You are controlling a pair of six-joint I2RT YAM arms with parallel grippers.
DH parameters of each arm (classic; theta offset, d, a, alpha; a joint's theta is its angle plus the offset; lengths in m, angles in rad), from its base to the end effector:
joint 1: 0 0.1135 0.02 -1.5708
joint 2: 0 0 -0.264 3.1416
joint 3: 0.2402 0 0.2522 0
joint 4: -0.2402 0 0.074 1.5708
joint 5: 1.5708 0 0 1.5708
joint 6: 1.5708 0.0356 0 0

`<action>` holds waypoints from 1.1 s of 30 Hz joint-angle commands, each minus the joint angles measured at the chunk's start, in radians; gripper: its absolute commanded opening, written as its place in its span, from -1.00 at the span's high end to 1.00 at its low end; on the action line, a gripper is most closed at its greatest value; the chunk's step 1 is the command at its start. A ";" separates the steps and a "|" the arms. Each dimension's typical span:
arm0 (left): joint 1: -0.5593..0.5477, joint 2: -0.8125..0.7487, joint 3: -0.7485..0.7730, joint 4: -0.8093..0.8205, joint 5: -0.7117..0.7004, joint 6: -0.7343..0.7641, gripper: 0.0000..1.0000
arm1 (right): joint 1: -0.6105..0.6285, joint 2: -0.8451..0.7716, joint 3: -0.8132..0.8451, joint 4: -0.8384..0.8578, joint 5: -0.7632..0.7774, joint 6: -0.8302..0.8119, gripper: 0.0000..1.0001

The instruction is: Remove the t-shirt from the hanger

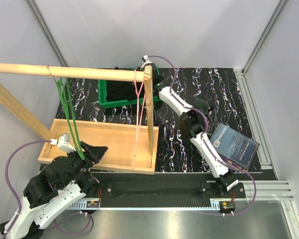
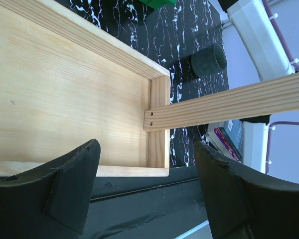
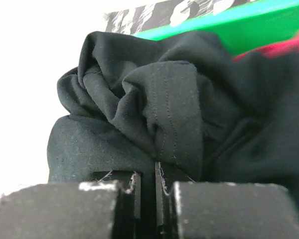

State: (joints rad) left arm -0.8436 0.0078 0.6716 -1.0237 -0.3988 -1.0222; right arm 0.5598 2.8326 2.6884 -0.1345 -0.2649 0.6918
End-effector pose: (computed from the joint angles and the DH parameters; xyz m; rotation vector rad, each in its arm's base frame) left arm 0.0183 0.0003 0.2761 -0.4527 1.9485 -0.8632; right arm 0.5261 0.3407 0.1881 -0.0679 1.9909 1.0894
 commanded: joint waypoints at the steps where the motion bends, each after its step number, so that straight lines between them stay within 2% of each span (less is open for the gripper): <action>1: -0.003 -0.163 0.000 0.013 -0.043 -0.018 -0.60 | 0.063 0.060 0.073 -0.034 -0.062 -0.037 0.77; 2: -0.003 -0.163 -0.001 0.011 -0.044 -0.021 -0.60 | 0.063 0.047 0.061 -0.033 -0.056 -0.044 0.59; 3: -0.003 -0.161 -0.001 0.011 -0.044 -0.021 -0.60 | 0.058 0.034 0.016 -0.033 -0.047 -0.052 0.50; 8: -0.003 -0.146 0.000 0.011 -0.044 -0.018 -0.60 | 0.023 -0.086 -0.099 -0.034 -0.048 -0.092 0.38; 11: -0.003 -0.140 0.000 0.013 -0.041 -0.018 -0.61 | -0.004 -0.154 -0.143 -0.051 -0.089 -0.090 0.14; 12: -0.003 -0.138 0.000 0.013 -0.043 -0.016 -0.61 | -0.018 -0.174 -0.172 -0.056 -0.097 -0.087 -0.02; 15: -0.003 -0.132 0.000 0.014 -0.044 -0.015 -0.62 | -0.037 -0.263 -0.254 -0.060 -0.141 -0.074 -0.15; 19: -0.003 -0.118 0.002 0.014 -0.038 -0.012 -0.63 | -0.069 -0.370 -0.364 -0.071 -0.175 -0.083 -0.53; 24: -0.003 -0.115 0.002 0.016 -0.032 -0.012 -0.63 | -0.110 -0.509 -0.522 -0.076 -0.140 -0.116 -0.57; 28: -0.003 -0.117 0.000 0.019 -0.032 -0.009 -0.64 | -0.152 -0.515 -0.539 -0.080 -0.073 -0.182 -0.46; 29: -0.003 -0.115 0.000 0.019 -0.031 -0.009 -0.64 | -0.159 -0.500 -0.524 -0.083 -0.056 -0.195 -0.40; 30: -0.003 -0.114 -0.001 0.019 -0.028 -0.007 -0.64 | -0.169 -0.478 -0.469 -0.111 -0.040 -0.207 -0.23; 32: -0.003 -0.114 -0.001 0.022 -0.028 -0.004 -0.64 | -0.175 -0.392 -0.389 -0.143 -0.036 -0.239 -0.02; 33: -0.003 -0.115 -0.001 0.020 -0.028 -0.004 -0.64 | -0.175 -0.359 -0.299 -0.181 -0.030 -0.245 0.16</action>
State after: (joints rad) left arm -0.8433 0.0078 0.6716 -1.0443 -0.4118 -1.0294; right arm 0.4004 2.3726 2.2097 -0.2390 -0.3508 0.5274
